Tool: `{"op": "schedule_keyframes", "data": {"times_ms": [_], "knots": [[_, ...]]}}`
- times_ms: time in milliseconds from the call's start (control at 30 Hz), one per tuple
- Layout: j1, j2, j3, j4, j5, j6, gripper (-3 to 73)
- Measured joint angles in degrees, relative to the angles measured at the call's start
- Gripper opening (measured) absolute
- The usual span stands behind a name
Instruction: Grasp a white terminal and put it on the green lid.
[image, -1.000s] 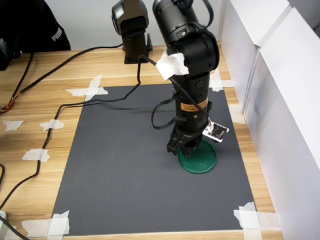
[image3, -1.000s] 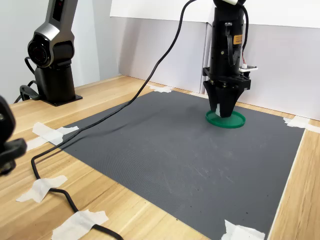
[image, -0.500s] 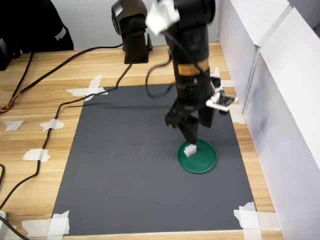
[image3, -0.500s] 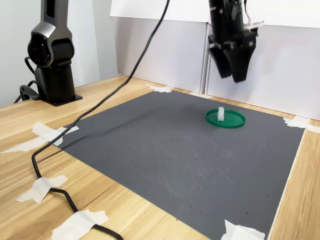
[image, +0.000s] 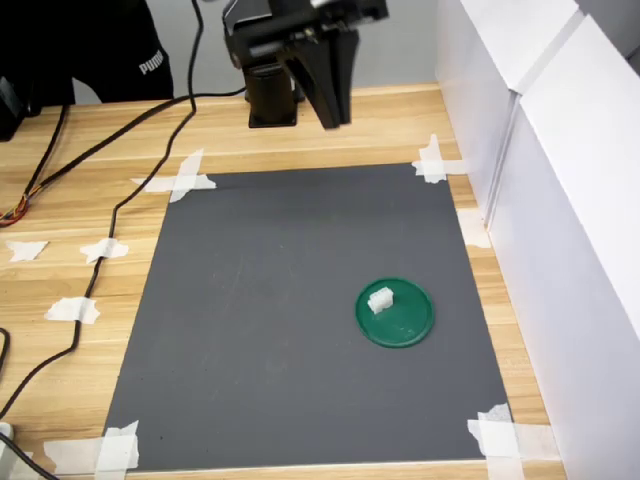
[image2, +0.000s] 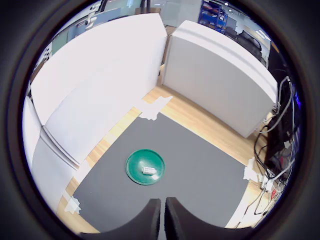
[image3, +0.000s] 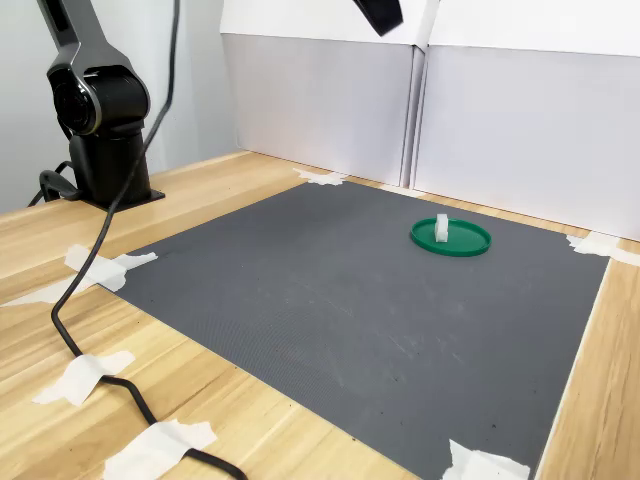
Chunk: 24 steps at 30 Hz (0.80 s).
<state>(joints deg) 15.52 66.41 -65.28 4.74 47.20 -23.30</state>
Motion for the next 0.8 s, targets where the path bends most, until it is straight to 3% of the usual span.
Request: {"op": "schedule_keyframes", "data": {"times_ms": [533,800], "knots": [[-10.2,-25.9,18.8,1.3,-0.9,0.5,-1.6],[-11.0,-36.9,31.5,3.8,-1.3,0.5,-1.6]]}}
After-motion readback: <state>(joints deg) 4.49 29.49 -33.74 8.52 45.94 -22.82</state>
